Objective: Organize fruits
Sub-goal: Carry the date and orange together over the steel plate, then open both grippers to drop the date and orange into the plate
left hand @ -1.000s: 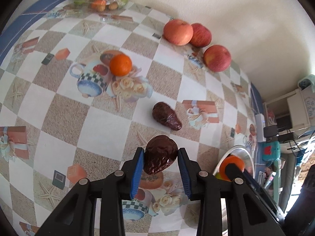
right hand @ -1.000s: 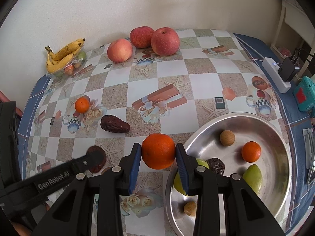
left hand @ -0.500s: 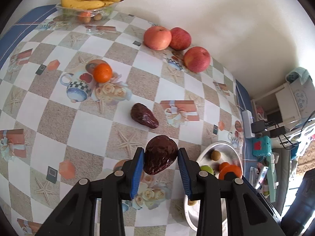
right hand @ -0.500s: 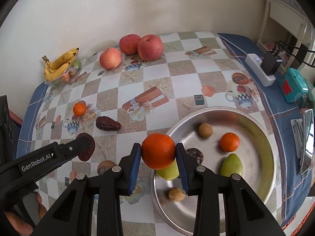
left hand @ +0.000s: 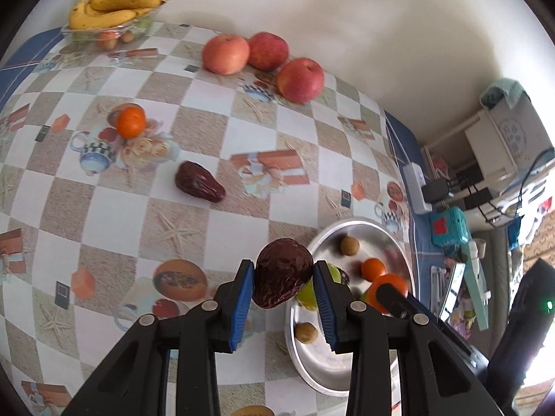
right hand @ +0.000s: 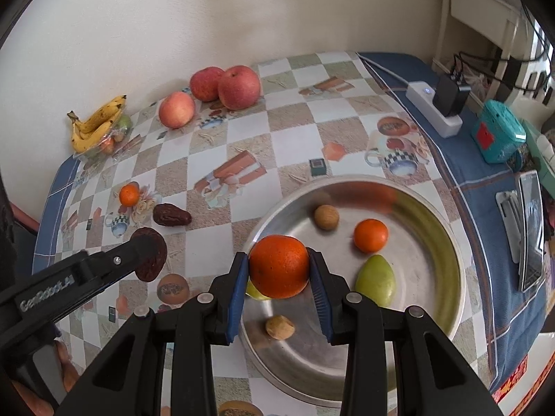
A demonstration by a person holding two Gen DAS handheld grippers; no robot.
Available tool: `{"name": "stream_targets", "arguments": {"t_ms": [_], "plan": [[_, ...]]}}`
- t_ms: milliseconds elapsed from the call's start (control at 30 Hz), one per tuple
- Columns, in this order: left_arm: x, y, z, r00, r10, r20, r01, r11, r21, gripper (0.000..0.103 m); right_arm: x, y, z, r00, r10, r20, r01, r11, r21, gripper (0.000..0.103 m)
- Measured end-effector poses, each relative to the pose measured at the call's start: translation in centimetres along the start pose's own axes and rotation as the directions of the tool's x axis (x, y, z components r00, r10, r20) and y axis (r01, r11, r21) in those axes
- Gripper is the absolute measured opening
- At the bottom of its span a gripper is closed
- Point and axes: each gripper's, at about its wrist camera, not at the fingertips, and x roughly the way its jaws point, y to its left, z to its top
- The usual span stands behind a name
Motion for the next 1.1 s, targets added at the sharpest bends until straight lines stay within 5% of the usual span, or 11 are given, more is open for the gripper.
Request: {"name": "stream_targets", "arguments": {"t_ms": [367,1100], "plan": [[2.1,-4.8,-2.9,0.996,-0.022,-0.087,0.035,0.989,0.145,0.037,-0.1,-6.1,0.1,0.998,-0.064,-0.016,0.066,0.984,0.164,0.037],[4.5,-6.2,-4.9,0.982,-0.013,-0.186,0.051,0.978,0.200,0.044,1.5,-6.6,-0.4,0.992,-0.083,-0.092,0.098,0.980,0.173,0.038]]}}
